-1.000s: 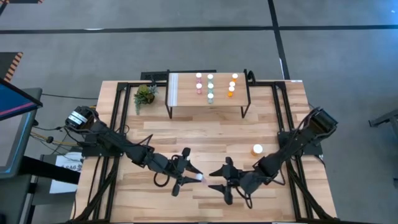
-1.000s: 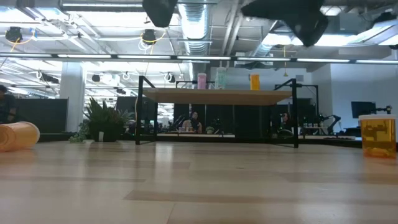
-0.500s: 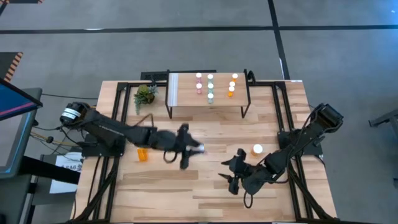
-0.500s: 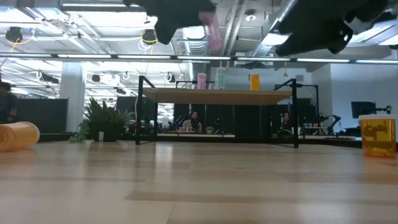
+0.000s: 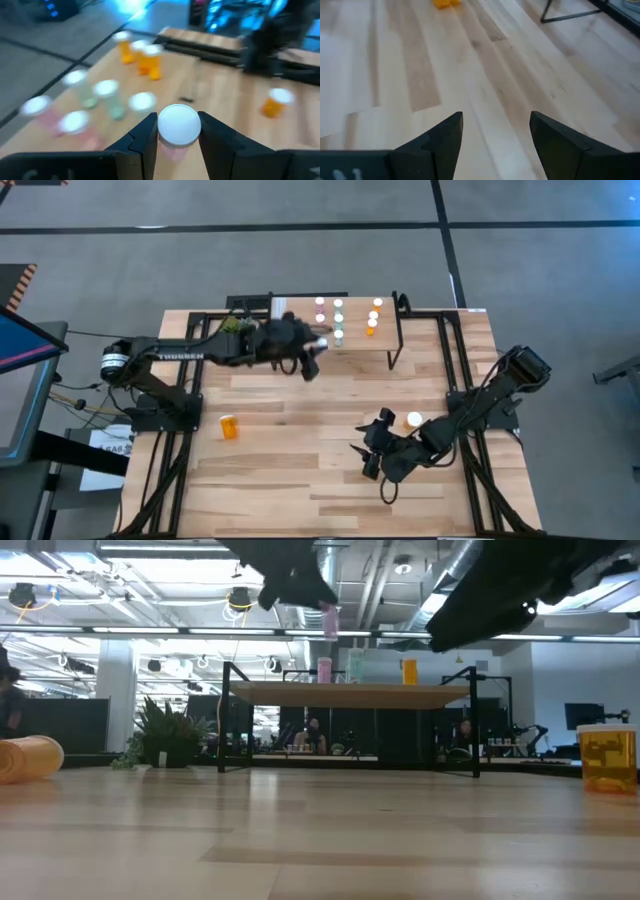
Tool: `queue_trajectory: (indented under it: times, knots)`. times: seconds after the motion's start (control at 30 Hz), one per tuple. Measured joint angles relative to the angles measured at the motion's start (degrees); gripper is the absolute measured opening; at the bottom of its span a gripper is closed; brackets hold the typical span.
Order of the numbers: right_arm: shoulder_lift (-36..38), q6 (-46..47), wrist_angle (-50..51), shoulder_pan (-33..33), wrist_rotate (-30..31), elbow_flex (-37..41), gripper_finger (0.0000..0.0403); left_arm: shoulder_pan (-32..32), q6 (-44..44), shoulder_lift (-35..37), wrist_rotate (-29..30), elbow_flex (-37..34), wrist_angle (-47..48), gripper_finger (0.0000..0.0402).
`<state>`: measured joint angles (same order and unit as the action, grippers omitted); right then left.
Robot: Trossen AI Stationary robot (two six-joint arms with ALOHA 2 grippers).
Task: Pick and place medicine bottles onto shelf by color
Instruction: Put the pink pill bottle on the shelf aligned with the other pink pill bottles
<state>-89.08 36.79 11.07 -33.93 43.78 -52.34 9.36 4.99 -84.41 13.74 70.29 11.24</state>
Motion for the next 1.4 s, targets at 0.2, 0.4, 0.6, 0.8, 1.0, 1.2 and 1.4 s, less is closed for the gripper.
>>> queue_trajectory:
  times: [0.2, 0.4, 0.6, 0.8, 1.0, 1.2, 1.4]
  knots:
    - [0.0, -1.28, 1.71, 3.79, -3.47, 0.0, 0.0254, 5.82, 0.17, -0.04, -4.11, -0.01, 1.7, 0.011]
    - [0.0, -2.44, 1.88, 4.88, -4.84, 0.0, 0.0254, 7.12, -1.32, -0.06, -4.45, -0.01, 1.82, 0.011]
    - [-0.03, -2.96, 1.69, 5.1, -4.85, 0.0, 0.0254, 7.6, -2.61, -4.17, -4.38, -0.02, 0.72, 0.011]
    - [-0.04, -2.94, 1.34, 5.2, -4.88, 0.02, 0.0254, 8.42, -2.87, -6.77, -2.91, 0.06, -0.08, 0.011]
    - [-0.04, -2.92, 1.6, 5.15, -4.91, 0.02, 0.0254, 9.01, -3.12, -6.7, -2.46, 0.13, -0.72, 0.011]
    - [-0.04, -2.88, 1.75, 5.15, -4.91, 0.02, 0.0254, 9.05, -2.75, -6.7, -2.54, -0.67, -1.25, 0.011]
    - [-0.04, -2.75, 1.76, 5.15, -4.93, 0.02, 0.0254, 9.05, -2.38, -7.02, -2.43, -1.16, -2.14, 0.011]
